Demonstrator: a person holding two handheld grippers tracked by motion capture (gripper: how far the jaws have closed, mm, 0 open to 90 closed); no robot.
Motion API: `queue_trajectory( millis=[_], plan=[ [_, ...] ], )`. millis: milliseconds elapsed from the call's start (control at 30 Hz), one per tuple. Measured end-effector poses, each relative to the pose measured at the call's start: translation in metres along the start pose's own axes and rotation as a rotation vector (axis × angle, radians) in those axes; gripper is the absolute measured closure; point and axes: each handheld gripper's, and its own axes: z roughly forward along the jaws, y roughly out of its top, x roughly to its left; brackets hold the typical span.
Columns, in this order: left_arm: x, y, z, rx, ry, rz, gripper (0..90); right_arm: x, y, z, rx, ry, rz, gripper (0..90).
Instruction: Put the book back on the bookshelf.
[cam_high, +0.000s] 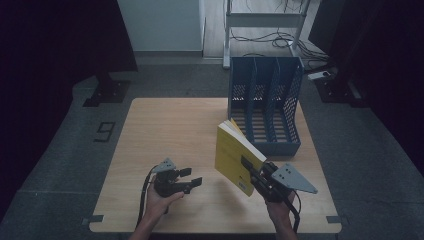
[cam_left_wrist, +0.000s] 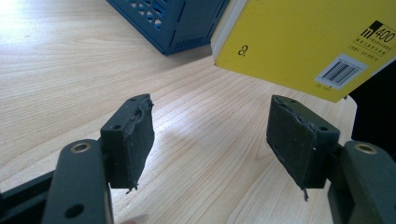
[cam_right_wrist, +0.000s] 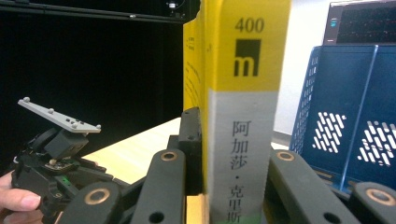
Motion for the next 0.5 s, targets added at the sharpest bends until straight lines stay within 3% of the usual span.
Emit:
queue_trajectory(
  millis=[500],
  plan=[
    [0.0026,-0.0008,0.0001,0.007,0.016,-0.003,32.0,-0.0023,0.0051,-0.0019,-0.019,-0.010,-0.008,74.8]
  ],
)
